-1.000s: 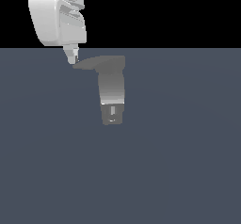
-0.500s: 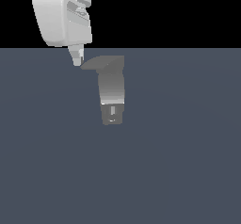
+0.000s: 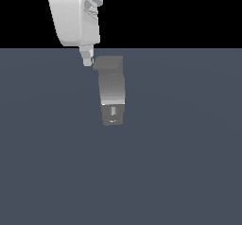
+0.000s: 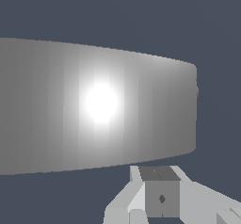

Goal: Turn on the faucet by rotating a designated handle.

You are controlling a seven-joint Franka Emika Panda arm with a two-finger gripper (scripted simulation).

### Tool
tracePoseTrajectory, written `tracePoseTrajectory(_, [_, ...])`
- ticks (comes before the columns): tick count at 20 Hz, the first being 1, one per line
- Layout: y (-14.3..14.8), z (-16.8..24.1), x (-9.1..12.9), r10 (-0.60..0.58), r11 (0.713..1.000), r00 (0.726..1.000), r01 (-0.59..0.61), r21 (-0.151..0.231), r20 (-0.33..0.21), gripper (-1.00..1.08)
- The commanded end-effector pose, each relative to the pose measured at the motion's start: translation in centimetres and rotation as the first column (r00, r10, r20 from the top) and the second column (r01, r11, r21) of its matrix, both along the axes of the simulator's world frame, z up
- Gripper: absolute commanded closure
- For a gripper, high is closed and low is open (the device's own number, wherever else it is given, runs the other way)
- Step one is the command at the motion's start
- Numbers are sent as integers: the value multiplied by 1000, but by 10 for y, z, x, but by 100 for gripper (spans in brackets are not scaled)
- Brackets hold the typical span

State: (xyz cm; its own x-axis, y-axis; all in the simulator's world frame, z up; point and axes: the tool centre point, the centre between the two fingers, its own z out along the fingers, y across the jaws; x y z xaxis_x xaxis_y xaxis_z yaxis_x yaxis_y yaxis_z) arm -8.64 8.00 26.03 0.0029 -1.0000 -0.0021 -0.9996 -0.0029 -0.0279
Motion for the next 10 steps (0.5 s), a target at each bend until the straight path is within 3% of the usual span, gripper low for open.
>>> tracePoseTrajectory(1, [-28,-6,-2,-29,1000,1000,29,0,-12,108])
tracePoseTrajectory(10, [-81,-11,-10,-32,999,999,32,-2,-25,108])
